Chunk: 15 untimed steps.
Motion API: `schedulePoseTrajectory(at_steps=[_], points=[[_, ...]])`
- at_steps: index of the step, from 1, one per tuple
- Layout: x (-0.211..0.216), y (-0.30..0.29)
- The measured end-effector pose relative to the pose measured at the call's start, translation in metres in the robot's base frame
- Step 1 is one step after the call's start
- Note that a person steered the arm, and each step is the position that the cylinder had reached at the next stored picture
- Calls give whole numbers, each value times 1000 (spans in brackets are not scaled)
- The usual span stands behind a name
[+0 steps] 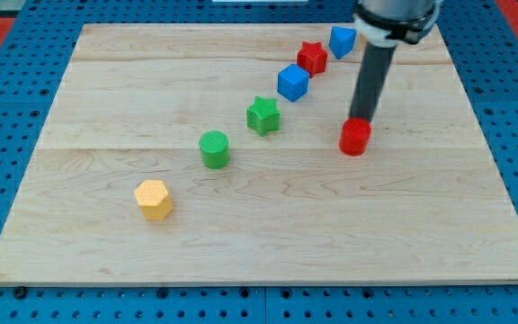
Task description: Move the red circle below the yellow hexagon
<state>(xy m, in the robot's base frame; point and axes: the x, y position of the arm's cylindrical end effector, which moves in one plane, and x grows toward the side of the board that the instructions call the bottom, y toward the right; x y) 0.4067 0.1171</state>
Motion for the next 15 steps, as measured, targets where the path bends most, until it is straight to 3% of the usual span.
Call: schedulePoseTrajectory(at_steps=[2, 4, 6, 11, 15], points=[[63, -8], [90, 20], [104, -65], [192, -75], [195, -214]])
